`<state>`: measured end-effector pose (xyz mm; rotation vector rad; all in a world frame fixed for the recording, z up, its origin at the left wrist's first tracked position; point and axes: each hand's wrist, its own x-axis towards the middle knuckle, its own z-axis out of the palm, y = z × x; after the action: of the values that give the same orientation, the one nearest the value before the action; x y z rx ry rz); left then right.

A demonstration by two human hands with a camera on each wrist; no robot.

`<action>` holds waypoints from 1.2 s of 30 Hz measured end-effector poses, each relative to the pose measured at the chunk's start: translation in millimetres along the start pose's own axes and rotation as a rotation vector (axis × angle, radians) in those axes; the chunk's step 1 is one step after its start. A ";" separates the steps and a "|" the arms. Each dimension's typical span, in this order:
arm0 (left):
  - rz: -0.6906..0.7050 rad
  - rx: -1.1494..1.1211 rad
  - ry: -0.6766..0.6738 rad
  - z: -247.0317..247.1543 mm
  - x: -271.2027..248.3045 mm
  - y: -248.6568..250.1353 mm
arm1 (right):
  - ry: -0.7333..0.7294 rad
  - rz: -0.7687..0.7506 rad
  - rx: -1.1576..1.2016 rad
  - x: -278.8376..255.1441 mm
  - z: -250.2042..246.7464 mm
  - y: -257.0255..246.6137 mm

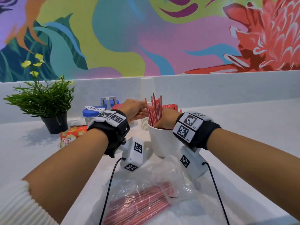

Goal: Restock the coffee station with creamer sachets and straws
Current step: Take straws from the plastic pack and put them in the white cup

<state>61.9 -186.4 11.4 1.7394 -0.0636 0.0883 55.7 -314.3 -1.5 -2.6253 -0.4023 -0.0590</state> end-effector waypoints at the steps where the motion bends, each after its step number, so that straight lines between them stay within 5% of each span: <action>1: -0.001 0.001 0.014 -1.1 -2.0 1.6 | 0.003 0.015 0.025 -0.9 -2.6 0.9; 10: 0.030 0.067 0.002 -5.6 -21.5 4.1 | 0.054 0.068 0.289 -10.1 -22.6 1.8; 20: 0.105 0.120 0.005 -0.6 -25.0 -8.0 | -0.047 0.034 0.630 -10.9 -28.0 12.5; 26: 0.203 0.298 0.081 1.2 -22.4 -10.2 | 0.476 0.065 0.195 -5.3 -45.6 28.5; 30: 0.254 0.516 -0.008 11.3 -24.0 -11.3 | 0.296 0.165 -0.016 -8.2 -40.7 34.9; 36: 0.255 0.730 0.017 20.1 -21.4 -12.5 | 0.300 0.067 0.173 -8.5 -24.5 26.1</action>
<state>42.2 -204.3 -6.4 2.4522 -0.2672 0.3477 55.9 -350.0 7.3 -2.4070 -0.2044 -0.3734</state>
